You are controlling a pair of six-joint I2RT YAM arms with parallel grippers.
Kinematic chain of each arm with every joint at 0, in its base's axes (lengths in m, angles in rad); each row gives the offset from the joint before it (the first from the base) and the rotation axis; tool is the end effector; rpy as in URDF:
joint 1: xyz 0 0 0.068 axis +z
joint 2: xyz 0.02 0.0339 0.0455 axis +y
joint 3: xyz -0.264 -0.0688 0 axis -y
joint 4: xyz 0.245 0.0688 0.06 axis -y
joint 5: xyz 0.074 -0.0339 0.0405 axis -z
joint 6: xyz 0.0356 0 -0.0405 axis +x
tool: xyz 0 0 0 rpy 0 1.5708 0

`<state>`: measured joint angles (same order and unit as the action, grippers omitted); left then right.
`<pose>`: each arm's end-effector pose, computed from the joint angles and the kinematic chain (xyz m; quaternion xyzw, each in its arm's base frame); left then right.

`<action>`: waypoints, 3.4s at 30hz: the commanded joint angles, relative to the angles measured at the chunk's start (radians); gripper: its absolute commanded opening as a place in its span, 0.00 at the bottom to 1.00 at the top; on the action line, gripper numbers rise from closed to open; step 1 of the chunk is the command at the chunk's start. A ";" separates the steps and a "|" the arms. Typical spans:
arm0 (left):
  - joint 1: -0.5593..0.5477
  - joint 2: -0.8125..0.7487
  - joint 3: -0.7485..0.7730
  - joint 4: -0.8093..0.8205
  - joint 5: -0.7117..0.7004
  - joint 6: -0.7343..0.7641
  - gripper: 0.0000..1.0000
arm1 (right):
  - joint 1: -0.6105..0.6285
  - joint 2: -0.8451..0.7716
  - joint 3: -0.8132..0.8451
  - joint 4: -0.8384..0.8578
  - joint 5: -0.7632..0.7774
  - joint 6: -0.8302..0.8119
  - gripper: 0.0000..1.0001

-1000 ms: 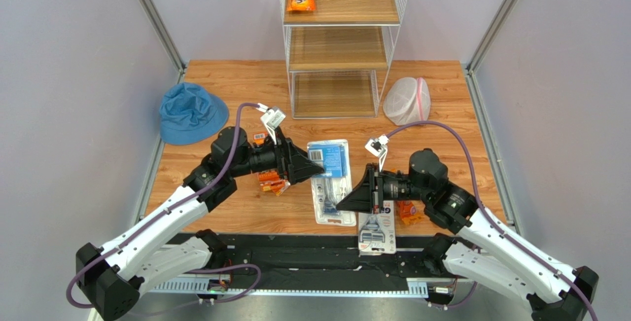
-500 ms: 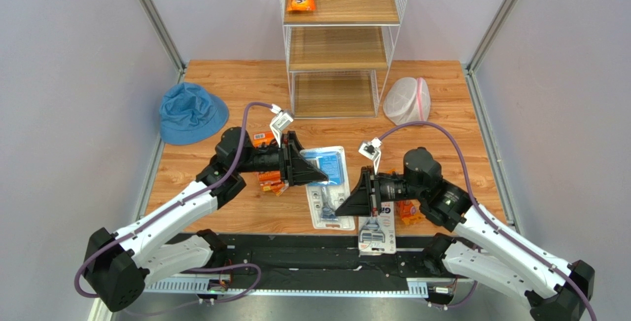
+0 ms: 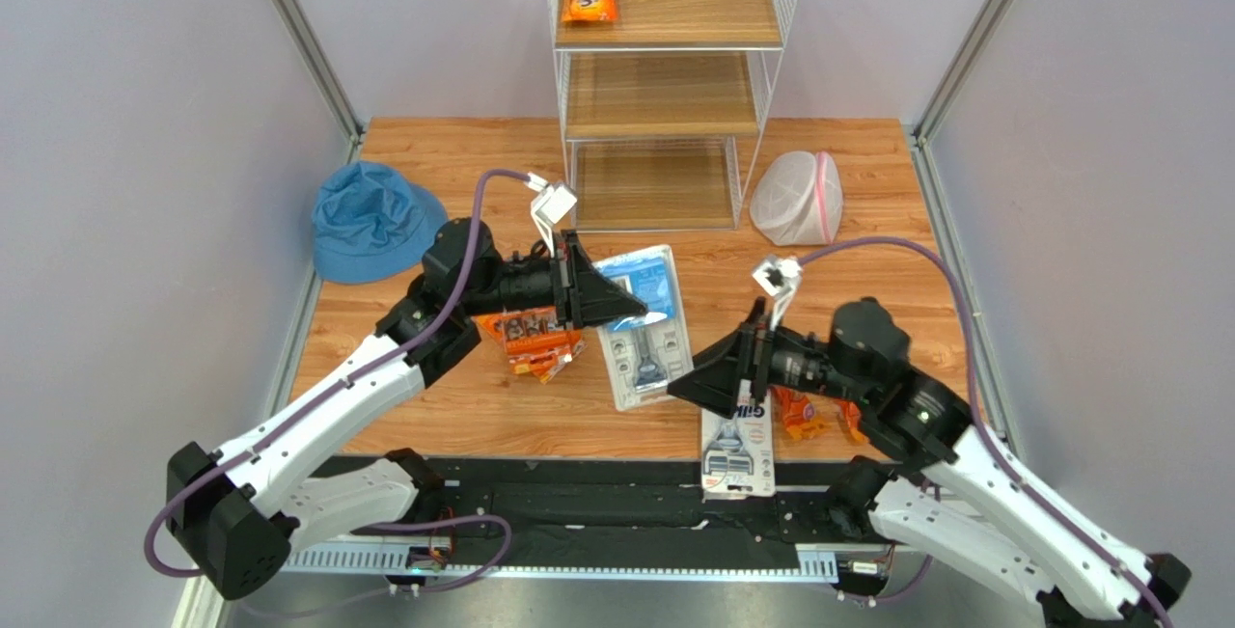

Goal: Place and organize the shaving razors onto the shelf

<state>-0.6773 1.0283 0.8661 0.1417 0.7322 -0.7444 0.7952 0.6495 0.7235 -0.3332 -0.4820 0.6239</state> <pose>0.1687 -0.1662 0.3572 0.2280 0.6750 -0.6201 0.3283 0.0944 0.1198 0.3241 -0.2108 0.7544 0.5293 0.3260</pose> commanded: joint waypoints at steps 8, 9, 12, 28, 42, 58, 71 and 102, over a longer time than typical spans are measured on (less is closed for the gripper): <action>0.094 0.179 0.158 0.291 0.015 -0.329 0.00 | -0.004 -0.336 -0.196 0.074 0.299 0.210 0.98; 0.094 0.191 0.180 0.317 0.022 -0.338 0.00 | -0.004 -0.355 -0.229 0.103 0.296 0.224 0.98; 0.094 0.233 0.201 0.381 0.047 -0.386 0.00 | -0.004 -0.372 -0.281 0.196 0.322 0.273 0.97; 0.094 0.277 0.148 0.529 0.076 -0.495 0.00 | -0.002 -0.189 -0.338 0.644 0.303 0.269 0.74; 0.094 0.271 0.033 0.612 0.113 -0.530 0.00 | -0.004 -0.088 -0.311 0.767 0.260 0.278 0.15; 0.094 -0.002 0.152 -0.322 -0.268 0.075 0.99 | -0.002 -0.166 -0.320 0.631 0.312 0.283 0.00; 0.116 -0.114 0.225 -0.755 -0.556 0.234 0.99 | -0.004 -0.021 -0.253 0.611 0.368 0.313 0.00; 0.122 -0.358 0.123 -0.992 -0.573 0.281 0.99 | -0.226 0.815 0.397 0.743 0.221 0.413 0.00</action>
<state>-0.5602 0.6827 0.9806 -0.8150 0.1619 -0.4915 0.5888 1.3972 0.9985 0.3309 -0.2543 1.0035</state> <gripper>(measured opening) 0.989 0.135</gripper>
